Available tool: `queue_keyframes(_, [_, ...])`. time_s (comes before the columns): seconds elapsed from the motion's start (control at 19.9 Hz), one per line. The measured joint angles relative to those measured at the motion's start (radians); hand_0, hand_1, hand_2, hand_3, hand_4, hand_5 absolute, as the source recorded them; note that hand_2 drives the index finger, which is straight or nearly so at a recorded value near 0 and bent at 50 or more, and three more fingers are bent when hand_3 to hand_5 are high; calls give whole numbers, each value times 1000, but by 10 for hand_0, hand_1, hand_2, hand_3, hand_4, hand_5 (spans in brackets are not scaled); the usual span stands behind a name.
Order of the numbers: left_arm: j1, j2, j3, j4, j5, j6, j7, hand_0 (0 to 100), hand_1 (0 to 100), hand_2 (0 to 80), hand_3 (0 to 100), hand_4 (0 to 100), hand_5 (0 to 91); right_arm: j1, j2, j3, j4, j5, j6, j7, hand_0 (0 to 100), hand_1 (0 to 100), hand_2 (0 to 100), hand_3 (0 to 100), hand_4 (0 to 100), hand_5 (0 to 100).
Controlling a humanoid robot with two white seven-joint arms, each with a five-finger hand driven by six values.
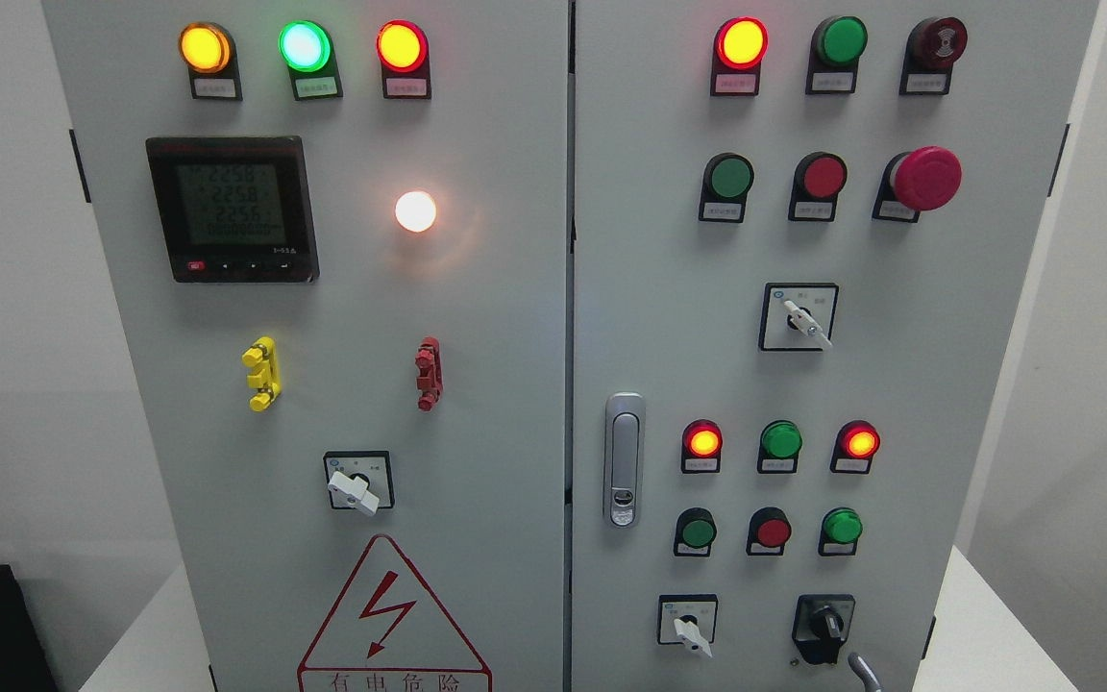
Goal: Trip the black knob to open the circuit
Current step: 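Raise the right hand up to the black rotary knob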
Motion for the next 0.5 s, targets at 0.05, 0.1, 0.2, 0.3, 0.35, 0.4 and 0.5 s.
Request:
queue_keyframes(0.05, [0, 0, 0, 0, 0, 0, 0, 120, 389, 0, 0, 0, 0, 0, 0, 3, 0, 0, 0, 0, 938, 993, 0, 1000, 971, 840])
queue_keyframes(0.1, [0, 0, 0, 0, 0, 0, 0, 120, 389, 0, 0, 0, 0, 0, 0, 5, 0, 0, 0, 0, 938, 993, 0, 1000, 970, 840])
queue_keyframes(0.2, [0, 0, 0, 0, 0, 0, 0, 120, 389, 0, 0, 0, 0, 0, 0, 7, 0, 0, 0, 0, 940, 993, 0, 1000, 970, 840])
queue_keyframes(0.3, [0, 0, 0, 0, 0, 0, 0, 120, 389, 0, 0, 0, 0, 0, 0, 8, 0, 0, 0, 0, 942, 994, 0, 1000, 970, 839])
queue_keyframes(0.35, [0, 0, 0, 0, 0, 0, 0, 120, 389, 0, 0, 0, 0, 0, 0, 9, 0, 0, 0, 0, 943, 994, 0, 1000, 970, 839])
queue_keyframes(0.4, [0, 0, 0, 0, 0, 0, 0, 120, 389, 0, 0, 0, 0, 0, 0, 9, 0, 0, 0, 0, 943, 996, 0, 1000, 970, 838])
queue_keyframes(0.5, [0, 0, 0, 0, 0, 0, 0, 120, 389, 0, 0, 0, 0, 0, 0, 10, 0, 0, 0, 0, 944, 996, 0, 1000, 969, 838])
